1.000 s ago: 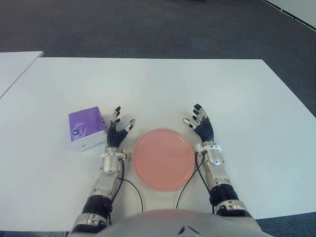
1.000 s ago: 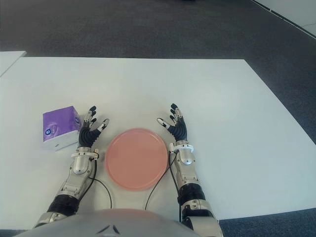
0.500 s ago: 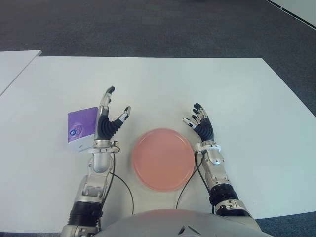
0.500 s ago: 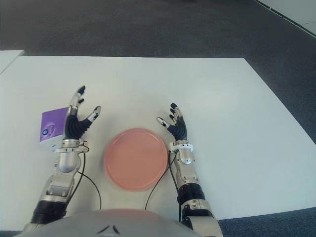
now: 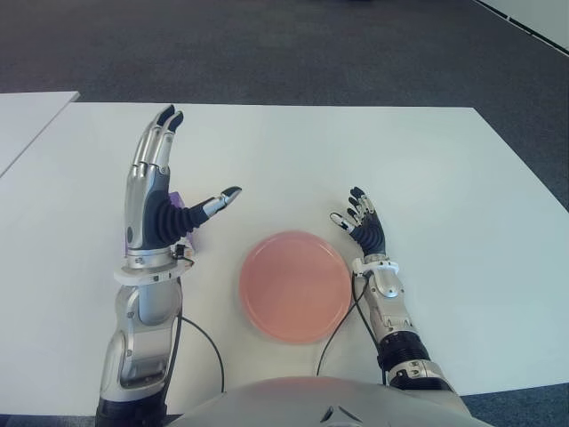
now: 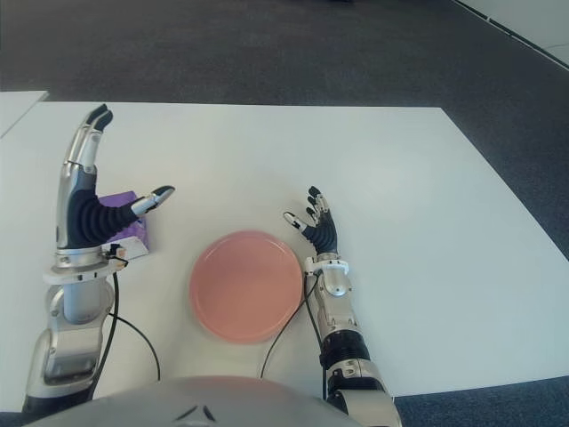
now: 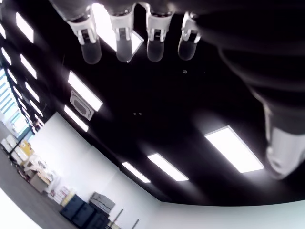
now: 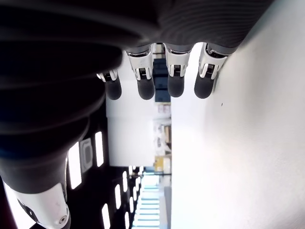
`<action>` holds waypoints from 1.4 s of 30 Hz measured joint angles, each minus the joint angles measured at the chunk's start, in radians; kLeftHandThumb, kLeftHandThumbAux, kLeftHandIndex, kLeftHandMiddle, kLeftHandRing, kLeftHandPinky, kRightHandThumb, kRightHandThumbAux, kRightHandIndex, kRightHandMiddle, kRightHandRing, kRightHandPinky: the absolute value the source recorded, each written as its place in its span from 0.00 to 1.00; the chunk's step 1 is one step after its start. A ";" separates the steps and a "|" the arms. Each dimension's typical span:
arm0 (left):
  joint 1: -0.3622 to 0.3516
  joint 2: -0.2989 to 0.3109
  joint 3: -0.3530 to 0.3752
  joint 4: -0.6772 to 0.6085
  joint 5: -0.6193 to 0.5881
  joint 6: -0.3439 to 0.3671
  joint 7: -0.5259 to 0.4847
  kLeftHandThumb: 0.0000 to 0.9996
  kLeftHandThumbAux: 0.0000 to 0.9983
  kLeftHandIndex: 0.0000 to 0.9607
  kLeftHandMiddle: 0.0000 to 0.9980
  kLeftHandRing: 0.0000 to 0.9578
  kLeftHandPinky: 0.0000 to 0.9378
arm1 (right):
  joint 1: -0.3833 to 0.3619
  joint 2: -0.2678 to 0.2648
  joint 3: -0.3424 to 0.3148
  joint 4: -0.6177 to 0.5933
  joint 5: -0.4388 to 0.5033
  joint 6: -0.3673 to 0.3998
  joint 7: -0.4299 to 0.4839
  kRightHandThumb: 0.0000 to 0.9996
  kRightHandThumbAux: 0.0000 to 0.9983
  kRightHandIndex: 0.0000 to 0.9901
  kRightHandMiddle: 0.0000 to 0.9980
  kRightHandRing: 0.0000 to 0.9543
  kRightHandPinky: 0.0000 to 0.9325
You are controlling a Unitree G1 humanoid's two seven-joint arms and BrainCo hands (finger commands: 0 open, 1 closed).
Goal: Put the tissue paper into the plate.
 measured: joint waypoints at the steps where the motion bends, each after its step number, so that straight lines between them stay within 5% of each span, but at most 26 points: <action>1: -0.003 0.000 0.005 -0.010 0.014 0.008 0.000 0.25 0.56 0.00 0.00 0.00 0.00 | 0.000 0.000 0.000 0.000 0.000 0.000 0.000 0.04 0.73 0.00 0.00 0.00 0.00; 14: -0.036 -0.012 0.043 -0.056 0.066 0.034 0.025 0.24 0.57 0.00 0.00 0.00 0.00 | 0.000 0.000 0.004 -0.001 -0.002 -0.002 0.003 0.02 0.76 0.00 0.00 0.00 0.00; 27: -0.001 0.019 0.184 -0.086 0.162 0.063 0.058 0.21 0.54 0.00 0.00 0.00 0.00 | 0.005 0.004 0.007 -0.004 0.002 -0.004 0.017 0.01 0.81 0.00 0.00 0.00 0.00; 34: -0.007 0.020 0.196 -0.087 0.362 0.263 -0.195 0.05 0.35 0.00 0.00 0.00 0.00 | -0.002 0.001 0.005 -0.007 0.002 -0.020 0.022 0.00 0.82 0.00 0.00 0.00 0.00; 42: -0.085 0.067 0.208 -0.018 0.611 0.394 -0.510 0.00 0.25 0.00 0.00 0.00 0.00 | -0.005 0.003 0.005 -0.014 0.002 -0.031 0.029 0.00 0.82 0.00 0.00 0.00 0.00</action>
